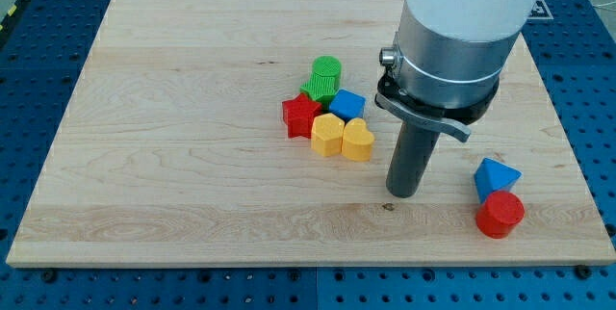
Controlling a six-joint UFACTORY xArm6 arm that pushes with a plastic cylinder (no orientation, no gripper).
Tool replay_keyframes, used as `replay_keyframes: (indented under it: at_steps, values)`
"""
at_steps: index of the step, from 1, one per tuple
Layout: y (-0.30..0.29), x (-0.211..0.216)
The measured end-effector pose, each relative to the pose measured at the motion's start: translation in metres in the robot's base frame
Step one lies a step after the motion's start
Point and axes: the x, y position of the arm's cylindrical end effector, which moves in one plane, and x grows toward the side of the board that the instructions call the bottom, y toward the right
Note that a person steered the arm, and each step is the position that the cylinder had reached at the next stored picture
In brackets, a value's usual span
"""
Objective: Move the red circle slightly up
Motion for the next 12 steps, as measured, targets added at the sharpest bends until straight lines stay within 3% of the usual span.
replay_keyframes:
  at_steps: [3, 5, 8, 10, 12]
  values:
    - [0.016, -0.012]
    - [0.077, -0.041]
    - [0.119, -0.067]
    - [0.217, -0.042]
    - [0.251, 0.036]
